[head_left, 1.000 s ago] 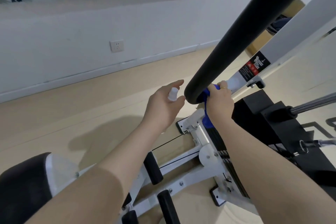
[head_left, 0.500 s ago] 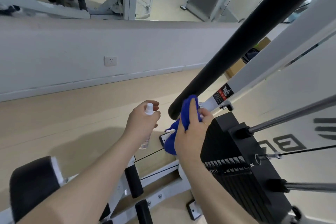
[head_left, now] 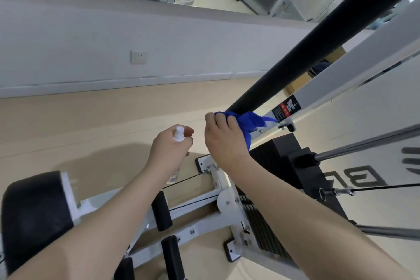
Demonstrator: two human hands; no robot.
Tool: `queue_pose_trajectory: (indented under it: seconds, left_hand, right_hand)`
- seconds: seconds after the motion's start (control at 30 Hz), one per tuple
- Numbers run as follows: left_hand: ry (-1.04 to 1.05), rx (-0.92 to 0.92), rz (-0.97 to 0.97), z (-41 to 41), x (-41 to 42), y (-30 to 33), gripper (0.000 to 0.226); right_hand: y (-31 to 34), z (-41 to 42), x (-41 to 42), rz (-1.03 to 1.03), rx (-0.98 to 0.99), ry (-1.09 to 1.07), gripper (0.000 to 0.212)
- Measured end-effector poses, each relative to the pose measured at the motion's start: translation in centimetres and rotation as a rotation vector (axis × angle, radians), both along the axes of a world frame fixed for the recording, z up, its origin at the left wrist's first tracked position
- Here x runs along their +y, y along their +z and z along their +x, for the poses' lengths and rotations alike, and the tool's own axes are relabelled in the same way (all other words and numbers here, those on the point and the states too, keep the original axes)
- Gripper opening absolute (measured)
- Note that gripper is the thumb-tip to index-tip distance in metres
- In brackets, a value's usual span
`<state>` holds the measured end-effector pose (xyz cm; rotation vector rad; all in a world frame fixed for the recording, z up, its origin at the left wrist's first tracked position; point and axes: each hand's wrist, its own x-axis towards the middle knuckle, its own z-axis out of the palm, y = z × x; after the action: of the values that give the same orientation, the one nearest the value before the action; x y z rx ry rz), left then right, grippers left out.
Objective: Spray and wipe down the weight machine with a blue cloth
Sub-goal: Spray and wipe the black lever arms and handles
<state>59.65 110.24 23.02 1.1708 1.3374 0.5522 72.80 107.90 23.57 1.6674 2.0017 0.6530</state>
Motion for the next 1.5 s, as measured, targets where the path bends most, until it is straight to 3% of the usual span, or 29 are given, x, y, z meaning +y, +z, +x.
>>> queue_pose_trajectory:
  seconds: [0.1,0.2,0.23,0.33,0.43,0.53,0.63,0.73,0.83,0.93,1.0,1.07,1.13,1.17,1.23,1.33,1.4,1.5]
  left_hand:
    - [-0.008,-0.004,-0.013,0.0,-0.4,0.2,0.02]
    - [-0.04,-0.026,-0.002,0.3,-0.4,0.4,0.019]
    - [-0.05,-0.029,0.008,0.4,-0.2,0.4,0.019]
    - [-0.035,-0.026,0.008,0.3,0.2,0.1,0.02]
    - [0.015,-0.021,0.009,-0.2,0.5,-0.5,0.018]
    - [0.027,-0.003,0.013,-0.3,0.5,-0.2,0.015]
    - [-0.003,-0.021,0.01,0.2,0.5,0.3,0.014]
    - [-0.004,-0.041,0.016,0.9,0.9,0.6,0.013]
    - [0.122,-0.047,0.036,1.6,1.6,0.6,0.014]
    - [0.181,-0.059,0.093,1.7,1.9,0.5,0.014]
    - [0.163,-0.052,0.1,1.5,2.1,0.6,0.014]
    - [0.144,-0.051,0.095,1.2,1.9,1.0,0.014]
    - [0.125,-0.06,0.077,1.1,1.7,1.5,0.013]
    - [0.12,-0.064,0.069,1.1,1.6,1.9,0.012]
    - [0.099,-0.063,0.074,1.4,1.7,2.3,0.01]
    - [0.024,-0.055,0.129,2.6,1.8,2.7,0.016]
    - [-0.04,-0.049,0.172,3.6,1.8,2.6,0.025]
    - [-0.142,0.064,0.224,5.3,2.0,2.0,0.038]
  right_hand:
    - [3.5,0.4,0.5,0.087,-0.082,0.07,0.005]
    - [5.8,0.3,1.6,0.29,0.006,-0.015,0.028]
    - [5.5,-0.1,1.9,0.284,0.007,-0.051,0.027]
    - [1.8,-1.4,2.0,0.048,-0.046,-0.079,0.009]
    - [-1.4,-2.3,2.3,-0.221,-0.066,-0.13,0.013]
    - [0.2,-2.5,2.4,-0.288,-0.08,-0.086,0.014]
    - [4.2,-1.9,2.3,-0.152,0.06,-0.151,0.006]
    - [6.4,-1.8,2.8,0.141,0.032,-0.153,0.013]
    - [2.8,-2.0,2.8,-0.135,-0.042,-0.209,0.009]
    - [-2.0,-2.6,3.4,-0.266,-0.202,-0.165,0.023]
    - [-3.9,-2.6,3.2,-0.487,-0.315,-0.135,0.014]
    - [-5.4,-2.2,2.4,-0.677,-0.334,-0.251,0.007]
    - [-5.5,0.0,0.2,-0.682,-0.17,-0.314,0.014]
    - [-5.0,1.3,-1.0,-0.648,0.008,-0.457,0.019]
    - [-4.3,4.8,-3.2,-0.451,0.248,-0.716,0.019]
    - [-4.4,8.8,-4.3,-0.02,0.923,-1.222,0.018]
    - [-3.7,8.2,-3.3,0.189,1.374,-1.383,0.016]
    - [-4.3,6.5,-1.6,0.387,1.707,-1.525,0.006]
